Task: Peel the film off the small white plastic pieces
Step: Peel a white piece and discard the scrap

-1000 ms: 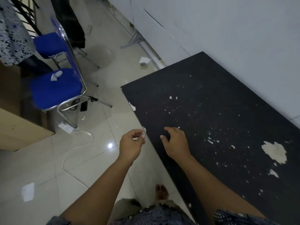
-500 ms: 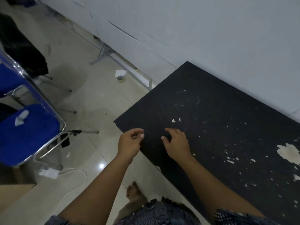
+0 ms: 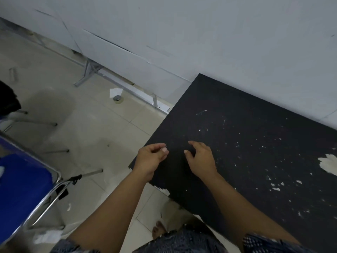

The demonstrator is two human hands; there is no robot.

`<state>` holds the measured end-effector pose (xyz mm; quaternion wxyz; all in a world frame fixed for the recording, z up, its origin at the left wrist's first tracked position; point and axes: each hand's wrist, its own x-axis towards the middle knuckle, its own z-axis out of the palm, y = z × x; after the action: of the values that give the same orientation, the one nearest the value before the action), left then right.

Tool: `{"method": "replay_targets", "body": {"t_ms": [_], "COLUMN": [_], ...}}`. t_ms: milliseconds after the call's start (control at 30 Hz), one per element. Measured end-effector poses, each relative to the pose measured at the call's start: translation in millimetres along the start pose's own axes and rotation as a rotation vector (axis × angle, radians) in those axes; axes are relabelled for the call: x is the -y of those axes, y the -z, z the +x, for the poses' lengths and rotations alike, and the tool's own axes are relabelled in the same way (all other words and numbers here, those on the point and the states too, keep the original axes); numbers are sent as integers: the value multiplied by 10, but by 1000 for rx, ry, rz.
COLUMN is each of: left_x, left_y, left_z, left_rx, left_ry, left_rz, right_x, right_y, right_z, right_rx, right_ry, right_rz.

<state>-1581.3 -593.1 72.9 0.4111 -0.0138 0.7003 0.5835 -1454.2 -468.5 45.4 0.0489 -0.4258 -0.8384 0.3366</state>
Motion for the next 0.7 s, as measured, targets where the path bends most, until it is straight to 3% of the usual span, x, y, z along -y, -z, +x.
{"method": "replay_targets", "body": {"t_ms": [433, 700], "left_x": [-775, -1014], "left_y": [-441, -773], "left_z": [1145, 1757], "left_rx": [75, 109], "left_ry": [86, 52], "left_rz": [-106, 42], "right_x": [133, -57], "right_y": [218, 309], "right_z": [1185, 1677], "right_rx": [-132, -207], "right_ry": [-99, -230], "right_rz": [93, 114]}}
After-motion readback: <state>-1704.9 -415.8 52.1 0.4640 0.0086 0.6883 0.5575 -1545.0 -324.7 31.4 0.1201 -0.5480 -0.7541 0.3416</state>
